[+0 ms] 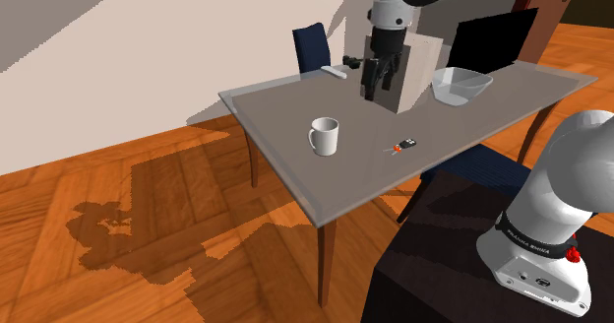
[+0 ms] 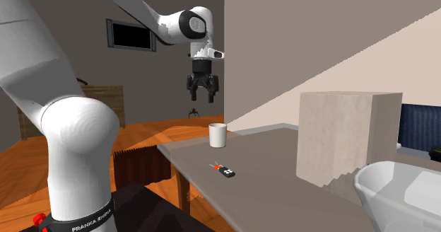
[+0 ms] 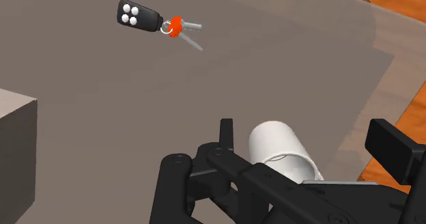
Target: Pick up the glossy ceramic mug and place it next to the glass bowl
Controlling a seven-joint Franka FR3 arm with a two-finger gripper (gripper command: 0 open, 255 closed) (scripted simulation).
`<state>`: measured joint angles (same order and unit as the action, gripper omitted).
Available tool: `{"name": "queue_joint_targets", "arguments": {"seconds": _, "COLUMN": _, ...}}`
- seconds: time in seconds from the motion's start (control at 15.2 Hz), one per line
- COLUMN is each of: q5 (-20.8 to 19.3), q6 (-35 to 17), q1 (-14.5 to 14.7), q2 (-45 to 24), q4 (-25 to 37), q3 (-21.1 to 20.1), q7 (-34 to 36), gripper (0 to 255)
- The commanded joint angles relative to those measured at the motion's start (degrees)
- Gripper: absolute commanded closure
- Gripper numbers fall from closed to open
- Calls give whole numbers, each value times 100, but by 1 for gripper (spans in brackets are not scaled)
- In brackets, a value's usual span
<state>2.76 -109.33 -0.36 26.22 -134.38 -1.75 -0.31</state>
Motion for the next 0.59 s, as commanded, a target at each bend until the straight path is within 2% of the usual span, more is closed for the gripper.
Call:
{"name": "queue_joint_targets", "arguments": {"seconds": 0.0, "q5": 9, "q6": -332, "q1": 1, "q2": -395, "q4": 91, "q3": -16, "q7": 13, "gripper": 0}}
{"name": "queue_joint_targets", "arguments": {"seconds": 0.53, "q5": 10, "q6": -1393, "q1": -30, "q2": -2079, "q4": 791, "q3": 3, "q7": -30, "gripper": 0}}
